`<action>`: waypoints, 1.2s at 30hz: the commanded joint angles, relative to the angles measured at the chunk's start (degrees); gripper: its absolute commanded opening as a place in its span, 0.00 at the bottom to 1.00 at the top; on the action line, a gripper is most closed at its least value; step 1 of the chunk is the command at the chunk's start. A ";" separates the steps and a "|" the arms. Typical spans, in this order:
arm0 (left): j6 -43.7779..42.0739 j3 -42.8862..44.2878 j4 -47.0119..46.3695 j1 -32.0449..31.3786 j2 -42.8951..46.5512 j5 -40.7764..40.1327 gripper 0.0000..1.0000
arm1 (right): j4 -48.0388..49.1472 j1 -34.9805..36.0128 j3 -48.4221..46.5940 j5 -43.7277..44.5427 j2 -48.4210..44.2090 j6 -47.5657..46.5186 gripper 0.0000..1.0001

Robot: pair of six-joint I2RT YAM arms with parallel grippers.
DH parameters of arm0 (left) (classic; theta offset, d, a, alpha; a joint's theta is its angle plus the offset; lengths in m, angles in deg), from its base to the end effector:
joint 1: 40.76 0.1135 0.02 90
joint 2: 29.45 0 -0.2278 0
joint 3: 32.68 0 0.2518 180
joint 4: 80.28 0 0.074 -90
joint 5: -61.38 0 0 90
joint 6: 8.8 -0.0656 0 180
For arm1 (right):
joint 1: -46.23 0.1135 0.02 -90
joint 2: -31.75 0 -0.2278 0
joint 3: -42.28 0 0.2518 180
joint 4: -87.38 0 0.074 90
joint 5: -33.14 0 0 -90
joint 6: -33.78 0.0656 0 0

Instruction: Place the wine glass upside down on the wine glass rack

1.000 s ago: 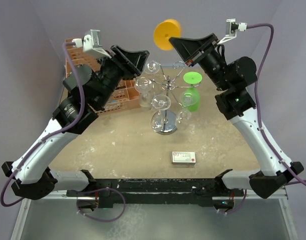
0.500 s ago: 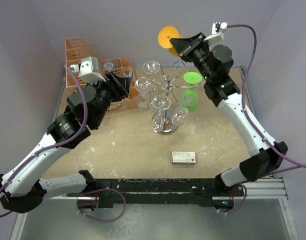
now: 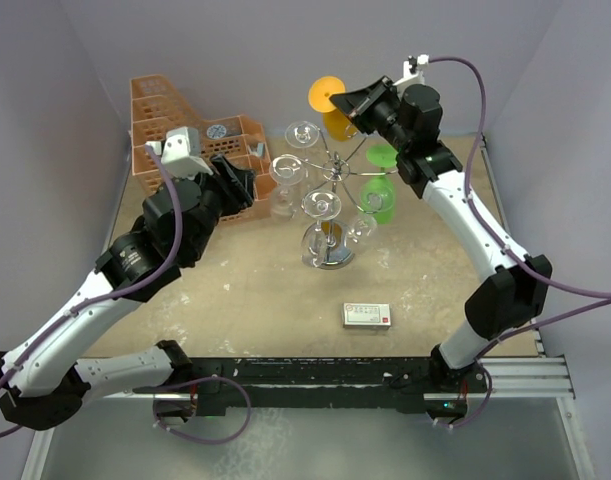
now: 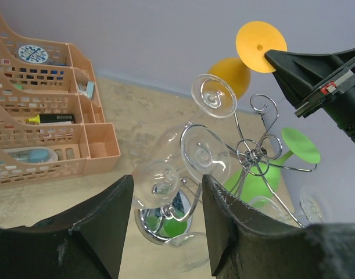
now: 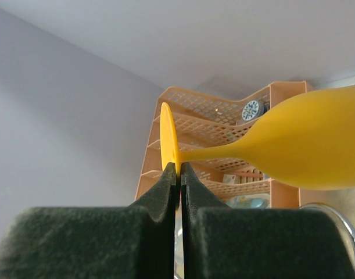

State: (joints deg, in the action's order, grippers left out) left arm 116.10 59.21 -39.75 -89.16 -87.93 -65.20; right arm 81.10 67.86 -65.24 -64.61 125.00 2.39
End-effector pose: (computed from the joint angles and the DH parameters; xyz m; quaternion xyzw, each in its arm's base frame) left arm 0.1865 -0.1511 0.4306 -0.1226 0.7313 -0.2418 0.6259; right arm 0.3821 0.1610 0.4223 0.1592 0.6370 0.5191 0.5472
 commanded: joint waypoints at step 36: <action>2.48 0.95 -1.04 0.06 -1.10 1.71 0.48 | -5.59 -0.01 11.00 -1.86 -13.75 9.42 0.00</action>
State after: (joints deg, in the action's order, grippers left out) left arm 118.06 58.10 -40.28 -89.16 -88.79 -63.34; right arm 74.61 67.90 -54.37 -68.15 115.76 11.40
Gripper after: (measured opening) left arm 0.482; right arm 0.012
